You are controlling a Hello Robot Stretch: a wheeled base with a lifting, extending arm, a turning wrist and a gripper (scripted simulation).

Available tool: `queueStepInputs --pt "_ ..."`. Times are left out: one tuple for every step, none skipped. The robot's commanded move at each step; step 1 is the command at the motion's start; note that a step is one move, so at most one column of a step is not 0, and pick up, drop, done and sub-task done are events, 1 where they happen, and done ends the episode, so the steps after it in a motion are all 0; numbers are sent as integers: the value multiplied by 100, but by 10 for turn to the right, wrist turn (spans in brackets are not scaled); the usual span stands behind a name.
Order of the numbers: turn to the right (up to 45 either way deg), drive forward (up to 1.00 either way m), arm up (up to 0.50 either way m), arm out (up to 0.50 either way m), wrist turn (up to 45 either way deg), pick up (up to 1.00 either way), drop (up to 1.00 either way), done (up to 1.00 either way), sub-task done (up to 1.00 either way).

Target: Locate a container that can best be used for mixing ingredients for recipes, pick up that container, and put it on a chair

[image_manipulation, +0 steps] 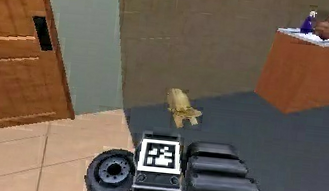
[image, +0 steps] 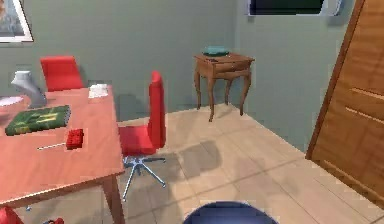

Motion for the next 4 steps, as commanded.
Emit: queueStepInputs --pt "-450 0 0 0 0 0 0 0 0" --pt "-450 0 0 0 0 0 0 0 0" --pt "-450 0 0 0 0 0 0 0 0" --pt "-270 0 0 0 0 0 0 0 0"
